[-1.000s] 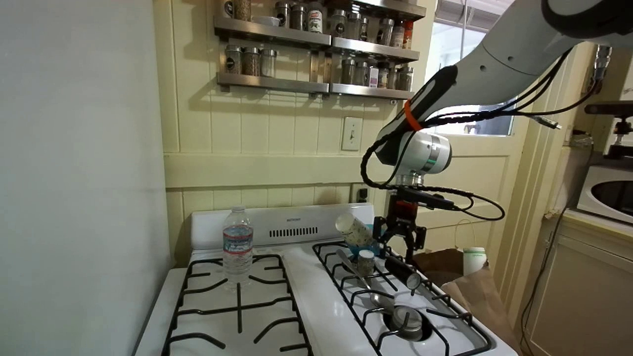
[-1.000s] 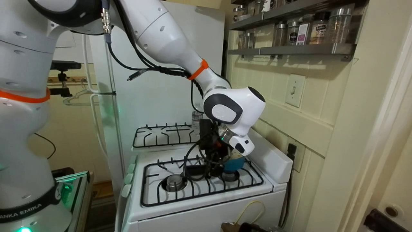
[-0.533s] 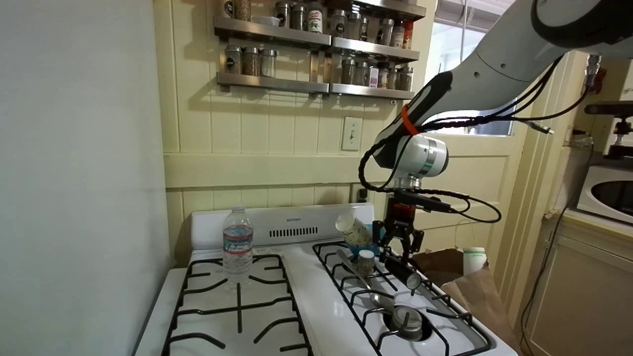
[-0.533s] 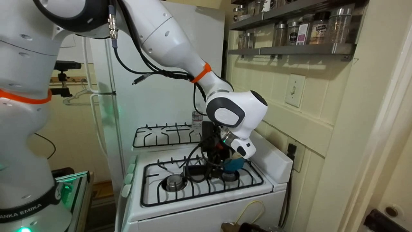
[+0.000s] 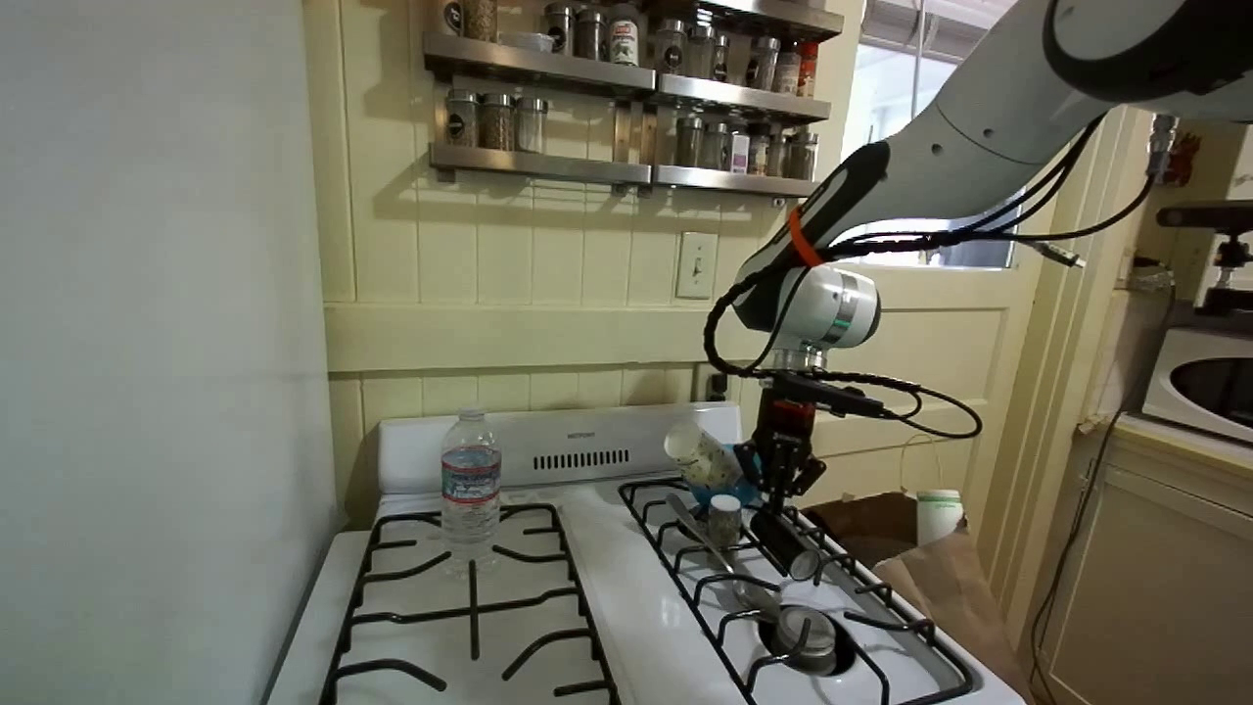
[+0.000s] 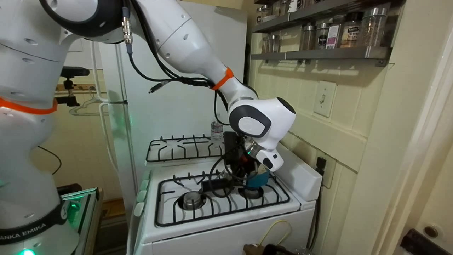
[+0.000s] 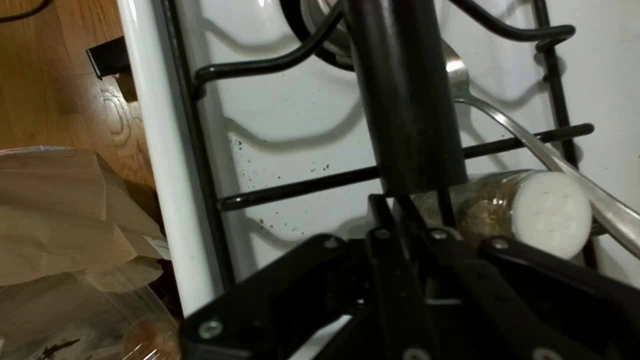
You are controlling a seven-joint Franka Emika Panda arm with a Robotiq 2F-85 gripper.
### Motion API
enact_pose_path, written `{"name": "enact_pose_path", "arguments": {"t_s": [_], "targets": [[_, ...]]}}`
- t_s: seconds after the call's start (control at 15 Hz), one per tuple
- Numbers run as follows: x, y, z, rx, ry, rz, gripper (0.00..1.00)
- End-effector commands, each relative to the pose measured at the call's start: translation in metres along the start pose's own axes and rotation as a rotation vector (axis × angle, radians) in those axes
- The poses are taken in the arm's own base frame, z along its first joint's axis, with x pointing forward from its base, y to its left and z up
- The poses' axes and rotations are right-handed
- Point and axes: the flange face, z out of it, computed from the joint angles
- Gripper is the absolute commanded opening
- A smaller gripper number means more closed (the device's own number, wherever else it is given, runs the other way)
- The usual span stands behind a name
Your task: Move the black item to the left
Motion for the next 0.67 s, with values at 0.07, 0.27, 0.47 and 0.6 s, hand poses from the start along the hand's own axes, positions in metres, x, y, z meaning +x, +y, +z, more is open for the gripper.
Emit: {"name": "enact_pose_path", "arguments": {"t_s": [0.07, 0.27, 0.47, 0.6], "targets": [[-0.008, -0.006, -0.007, -0.009, -0.016, 0.004, 0.28], [-0.011, -0.008, -0.007, -0.025, -0.012, -0.009, 0.43], [-0.016, -0.013, -0.008, -0.049, -0.003, -0.033, 0.64], [-0.019, -0.018, -0.009, -0.051, 0.016, -0.042, 0.8]]}}
